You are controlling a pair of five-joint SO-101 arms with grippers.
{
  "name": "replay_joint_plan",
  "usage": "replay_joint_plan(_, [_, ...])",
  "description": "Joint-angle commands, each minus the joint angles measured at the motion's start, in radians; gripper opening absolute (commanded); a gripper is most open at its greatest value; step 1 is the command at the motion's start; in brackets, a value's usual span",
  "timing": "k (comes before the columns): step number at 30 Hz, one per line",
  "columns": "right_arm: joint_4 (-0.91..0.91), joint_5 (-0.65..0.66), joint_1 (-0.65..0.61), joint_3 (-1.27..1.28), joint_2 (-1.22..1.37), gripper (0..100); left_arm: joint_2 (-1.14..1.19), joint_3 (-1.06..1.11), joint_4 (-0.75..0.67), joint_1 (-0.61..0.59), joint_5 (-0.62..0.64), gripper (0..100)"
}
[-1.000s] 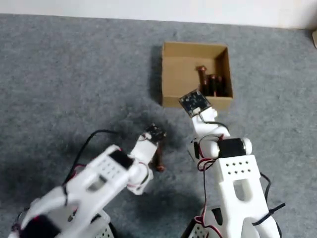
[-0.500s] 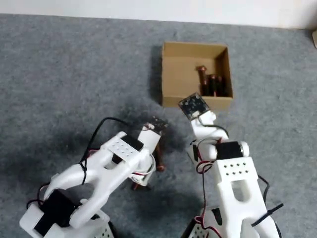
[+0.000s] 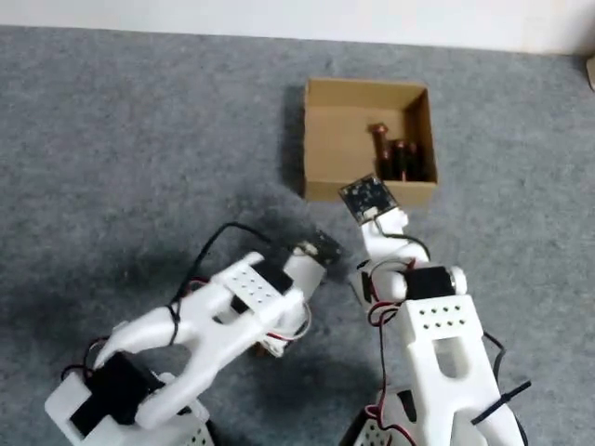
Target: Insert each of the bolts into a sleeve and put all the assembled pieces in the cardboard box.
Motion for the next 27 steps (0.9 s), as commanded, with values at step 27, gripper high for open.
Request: replay_joint_plan(27, [-0.150, -0.150, -0.255, -0.002, -0.042, 0.5, -1.354, 0.297, 0.054, -0.231, 0.008, 0])
